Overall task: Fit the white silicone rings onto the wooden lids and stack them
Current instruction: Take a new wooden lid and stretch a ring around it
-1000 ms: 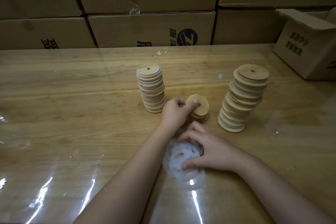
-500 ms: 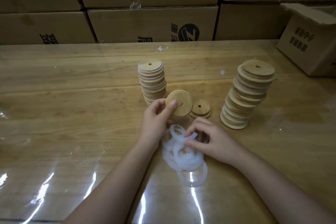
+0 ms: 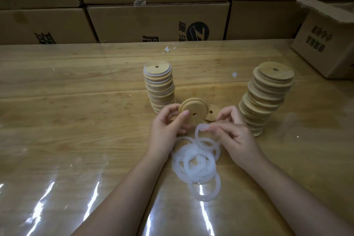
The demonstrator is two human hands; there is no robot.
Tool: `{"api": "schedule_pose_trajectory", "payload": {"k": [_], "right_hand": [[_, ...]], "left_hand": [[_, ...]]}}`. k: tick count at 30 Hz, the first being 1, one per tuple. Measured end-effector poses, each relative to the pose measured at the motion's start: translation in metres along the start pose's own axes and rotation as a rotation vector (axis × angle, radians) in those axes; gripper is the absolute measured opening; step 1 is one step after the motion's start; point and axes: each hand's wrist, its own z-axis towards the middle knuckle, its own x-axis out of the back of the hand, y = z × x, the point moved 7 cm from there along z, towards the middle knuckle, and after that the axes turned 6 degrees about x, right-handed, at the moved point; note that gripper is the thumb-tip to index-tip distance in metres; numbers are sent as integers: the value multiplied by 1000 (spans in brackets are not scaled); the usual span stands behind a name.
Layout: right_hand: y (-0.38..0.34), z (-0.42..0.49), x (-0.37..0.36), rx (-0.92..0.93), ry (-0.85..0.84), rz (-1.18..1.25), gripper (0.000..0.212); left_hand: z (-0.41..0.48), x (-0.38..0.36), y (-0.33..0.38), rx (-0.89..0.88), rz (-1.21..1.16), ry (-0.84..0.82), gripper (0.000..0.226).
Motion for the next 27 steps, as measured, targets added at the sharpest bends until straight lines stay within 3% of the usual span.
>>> {"api": "schedule_pose_trajectory", "payload": {"k": [6,12,16,22,27], "right_hand": [[-2,-1,1,30,17,5,15],[3,-3,-8,18,-55,-104,19],[5,-2,-3,20,10,-92,21],[23,-4,4,-170,158,135,21],[17,-3,9,-90,169,-20,8]], "left_hand": [[-1,-3,-2,-14,48,-2,15],[0,-1,-3,-11,118,9,19],[-1,-2,-1,-24,171,-2,19],[-3,-7,2,-73,257,-35,22],[-8,-12,8,-196,332,-74,22]]}}
